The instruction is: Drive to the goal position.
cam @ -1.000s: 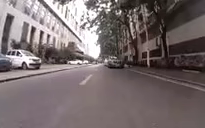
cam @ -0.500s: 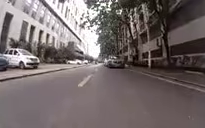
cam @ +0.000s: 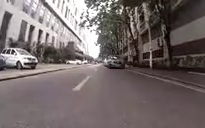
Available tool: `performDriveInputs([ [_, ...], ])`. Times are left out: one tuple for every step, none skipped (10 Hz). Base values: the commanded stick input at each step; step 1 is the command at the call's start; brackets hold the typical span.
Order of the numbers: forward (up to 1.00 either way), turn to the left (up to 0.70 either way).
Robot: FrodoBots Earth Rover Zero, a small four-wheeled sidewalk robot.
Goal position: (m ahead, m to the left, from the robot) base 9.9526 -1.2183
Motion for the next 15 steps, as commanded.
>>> performDriveInputs([
  [0.7, 0.0],
  [0.7, 0.0],
  [0.7, 0.0],
  [0.7, 0.0],
  [0.7, 0.0],
  [0.7, 0.0],
  [0.7, 0.0],
  [0.7, 0.0],
  [0.7, 0.0],
  [0.7, 0.0],
  [0.7, 0.0],
  [0.7, 0.0],
  [0.7, 0.0],
  [0.7, 0.0],
  [0.7, 0.0],
])
